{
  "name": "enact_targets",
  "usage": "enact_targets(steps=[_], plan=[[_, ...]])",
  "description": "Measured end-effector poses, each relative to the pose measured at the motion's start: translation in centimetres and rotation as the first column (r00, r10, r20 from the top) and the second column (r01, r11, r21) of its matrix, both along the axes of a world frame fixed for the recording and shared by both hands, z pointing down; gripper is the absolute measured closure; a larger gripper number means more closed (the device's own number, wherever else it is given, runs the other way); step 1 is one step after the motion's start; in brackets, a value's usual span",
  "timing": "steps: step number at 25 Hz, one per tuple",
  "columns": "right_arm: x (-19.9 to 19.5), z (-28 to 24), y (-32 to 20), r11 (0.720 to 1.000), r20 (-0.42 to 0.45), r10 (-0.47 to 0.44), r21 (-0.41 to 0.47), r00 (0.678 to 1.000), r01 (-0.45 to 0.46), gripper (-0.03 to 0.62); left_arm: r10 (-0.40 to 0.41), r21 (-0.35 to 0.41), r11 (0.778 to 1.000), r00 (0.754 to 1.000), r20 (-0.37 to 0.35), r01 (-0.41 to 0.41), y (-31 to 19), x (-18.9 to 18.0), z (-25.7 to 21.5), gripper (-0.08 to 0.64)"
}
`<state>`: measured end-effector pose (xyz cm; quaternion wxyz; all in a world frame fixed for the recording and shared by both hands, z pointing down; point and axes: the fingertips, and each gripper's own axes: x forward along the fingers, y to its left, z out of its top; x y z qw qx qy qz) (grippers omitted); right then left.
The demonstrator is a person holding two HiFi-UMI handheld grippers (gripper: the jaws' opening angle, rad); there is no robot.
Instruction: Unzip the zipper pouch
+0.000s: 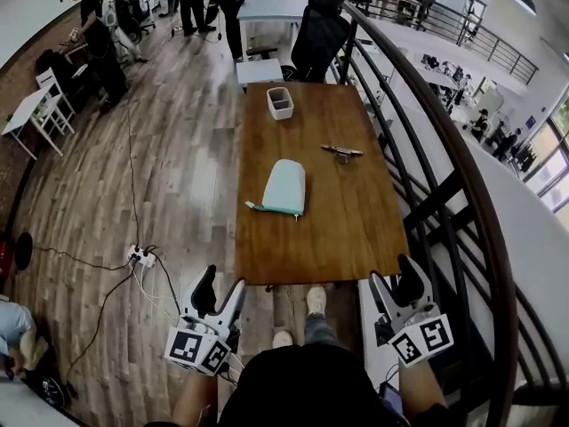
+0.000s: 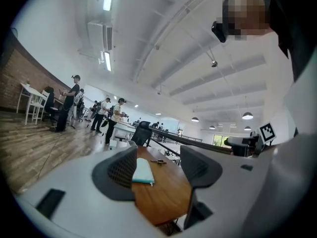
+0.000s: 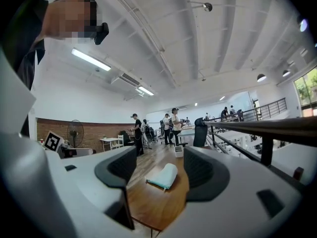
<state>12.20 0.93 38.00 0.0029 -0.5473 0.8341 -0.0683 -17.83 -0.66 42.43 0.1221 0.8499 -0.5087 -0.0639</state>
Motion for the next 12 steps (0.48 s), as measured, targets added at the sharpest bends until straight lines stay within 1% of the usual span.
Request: enact_targets(steps=[4,7,10,12], plan=[[-0.8,1.0,-3.2,0.998,-0.004,-0.059,-0.017,0.998,0.059,0.310,-0.072,-0.007,0.997,0.997,0.023,0.072,-0.8,-1.5,0.0,0.290],[-1.1,1.3,-6.2,0.995,0.005,-0.095,-0.006,0.995,0.095,0.316,-0.124,0.001,0.992,0.991,0.049,0.124,-2.2,-2.2,-0.2,0.290],[-1.1,1.4,-9.1,0.990,0.026,-0.140,-0.002,0.990,0.140,0.319,-0.165,0.003,0.986,0.984,0.060,0.166,-3.9,-2.2,-0.4,0.290],[-0.7,1.7,-10.8,0.987,0.036,-0.160,-0.004,0.987,0.160,0.321,-0.170,-0.003,0.985,0.983,0.061,0.171,-4.9,-1.5,-0.4,0.290]])
